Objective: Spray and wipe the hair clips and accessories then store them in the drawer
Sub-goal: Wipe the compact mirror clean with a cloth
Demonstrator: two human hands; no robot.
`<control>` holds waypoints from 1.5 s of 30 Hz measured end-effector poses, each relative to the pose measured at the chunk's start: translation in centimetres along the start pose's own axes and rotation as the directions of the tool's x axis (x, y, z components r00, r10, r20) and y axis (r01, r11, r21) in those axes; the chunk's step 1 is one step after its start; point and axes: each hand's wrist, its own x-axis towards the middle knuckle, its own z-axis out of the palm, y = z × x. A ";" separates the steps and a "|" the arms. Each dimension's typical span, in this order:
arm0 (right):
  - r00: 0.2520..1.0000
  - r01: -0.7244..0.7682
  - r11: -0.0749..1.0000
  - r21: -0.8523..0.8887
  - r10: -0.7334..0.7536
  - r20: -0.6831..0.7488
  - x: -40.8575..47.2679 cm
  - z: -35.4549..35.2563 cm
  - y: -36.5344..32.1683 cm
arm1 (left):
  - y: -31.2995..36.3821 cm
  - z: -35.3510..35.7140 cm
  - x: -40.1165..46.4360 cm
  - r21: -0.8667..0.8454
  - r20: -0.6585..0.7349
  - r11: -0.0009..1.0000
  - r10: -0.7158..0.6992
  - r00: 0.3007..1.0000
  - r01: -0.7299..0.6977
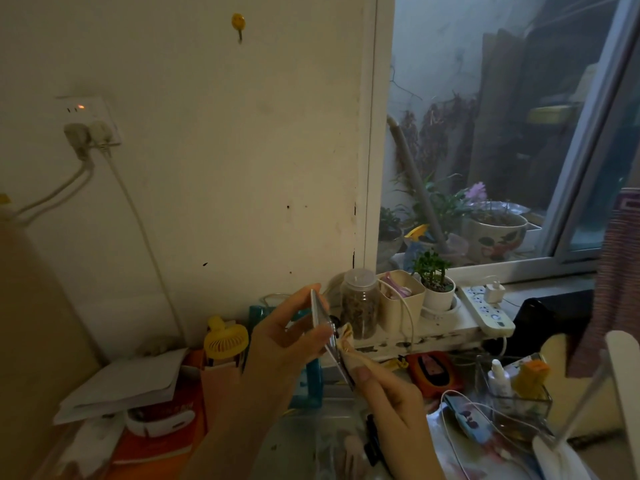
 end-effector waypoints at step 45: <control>0.970 -0.040 0.978 -0.207 -0.012 -0.243 2.2 -4.3 3.9 | -1.9 -2.5 -2.1 0.343 0.032 0.816 -0.506 0.862 0.466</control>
